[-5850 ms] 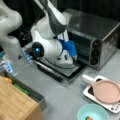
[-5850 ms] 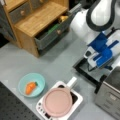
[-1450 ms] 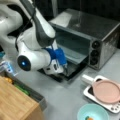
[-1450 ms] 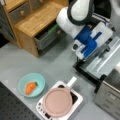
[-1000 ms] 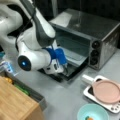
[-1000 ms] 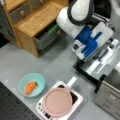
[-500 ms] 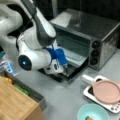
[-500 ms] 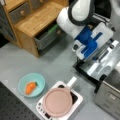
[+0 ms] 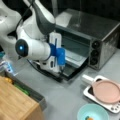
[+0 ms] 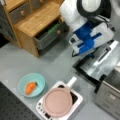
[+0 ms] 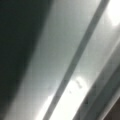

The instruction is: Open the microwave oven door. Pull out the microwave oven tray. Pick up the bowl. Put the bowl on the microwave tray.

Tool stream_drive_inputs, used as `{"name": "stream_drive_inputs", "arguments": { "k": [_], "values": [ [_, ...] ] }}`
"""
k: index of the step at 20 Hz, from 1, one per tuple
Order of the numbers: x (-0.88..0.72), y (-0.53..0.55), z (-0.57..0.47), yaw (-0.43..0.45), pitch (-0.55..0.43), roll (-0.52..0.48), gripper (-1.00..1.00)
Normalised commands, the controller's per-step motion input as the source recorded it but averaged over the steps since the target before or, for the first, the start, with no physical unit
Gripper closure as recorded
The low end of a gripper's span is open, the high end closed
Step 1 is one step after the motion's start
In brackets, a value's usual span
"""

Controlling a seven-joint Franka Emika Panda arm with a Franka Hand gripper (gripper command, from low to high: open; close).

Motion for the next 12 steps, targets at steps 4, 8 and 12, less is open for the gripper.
{"name": "stream_drive_inputs", "arguments": {
  "k": [4, 8, 12],
  "values": [
    [-0.23, 0.22, 0.22, -0.250, -0.048, -0.742, -1.00],
    [-0.03, 0.04, 0.34, -0.140, -0.045, -0.591, -1.00],
    [0.19, -0.14, 0.36, -0.059, 0.005, -0.434, -1.00]
  ]
}}
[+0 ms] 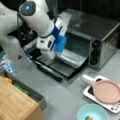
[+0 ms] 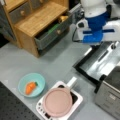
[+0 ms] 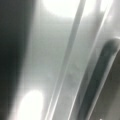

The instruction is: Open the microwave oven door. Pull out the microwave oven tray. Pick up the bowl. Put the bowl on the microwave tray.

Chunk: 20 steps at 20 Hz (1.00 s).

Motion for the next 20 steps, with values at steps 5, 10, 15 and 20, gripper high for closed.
{"name": "stream_drive_inputs", "arguments": {
  "k": [5, 10, 15, 20],
  "values": [
    [0.37, -0.19, 0.35, -0.031, 0.131, -0.262, -1.00],
    [0.52, -0.24, 0.54, 0.002, 0.301, -0.176, -1.00],
    [0.62, -0.18, 0.44, 0.020, 0.382, -0.114, -1.00],
    [0.68, -0.10, 0.33, 0.117, 0.402, -0.118, -1.00]
  ]
}}
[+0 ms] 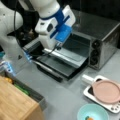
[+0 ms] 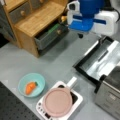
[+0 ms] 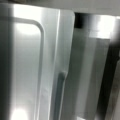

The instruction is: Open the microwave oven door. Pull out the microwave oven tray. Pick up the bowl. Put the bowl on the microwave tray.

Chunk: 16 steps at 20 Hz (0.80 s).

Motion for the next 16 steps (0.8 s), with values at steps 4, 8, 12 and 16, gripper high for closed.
{"name": "stream_drive_inputs", "arguments": {
  "k": [4, 8, 12, 16],
  "values": [
    [0.77, -0.17, 0.30, 0.201, 0.374, -0.171, -1.00],
    [0.79, -0.36, 0.30, 0.169, 0.355, -0.217, -1.00],
    [0.69, -0.49, 0.29, 0.038, 0.356, -0.208, -1.00],
    [0.70, -0.56, 0.23, -0.060, 0.323, -0.172, -1.00]
  ]
}}
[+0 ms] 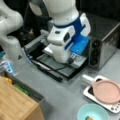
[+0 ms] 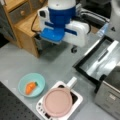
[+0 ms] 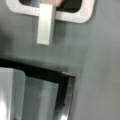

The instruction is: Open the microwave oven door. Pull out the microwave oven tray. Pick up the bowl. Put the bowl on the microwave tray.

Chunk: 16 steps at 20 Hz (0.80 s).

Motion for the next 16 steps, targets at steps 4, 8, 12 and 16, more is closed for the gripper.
{"name": "stream_drive_inputs", "arguments": {
  "k": [4, 8, 12, 16],
  "values": [
    [0.66, -0.44, 0.22, -0.053, 0.331, -0.100, -1.00],
    [0.58, -0.25, 0.22, -0.003, 0.328, -0.070, -1.00],
    [0.57, -0.22, 0.14, 0.062, 0.298, -0.051, -1.00],
    [0.60, -0.34, 0.07, 0.145, 0.240, -0.049, -1.00]
  ]
}}
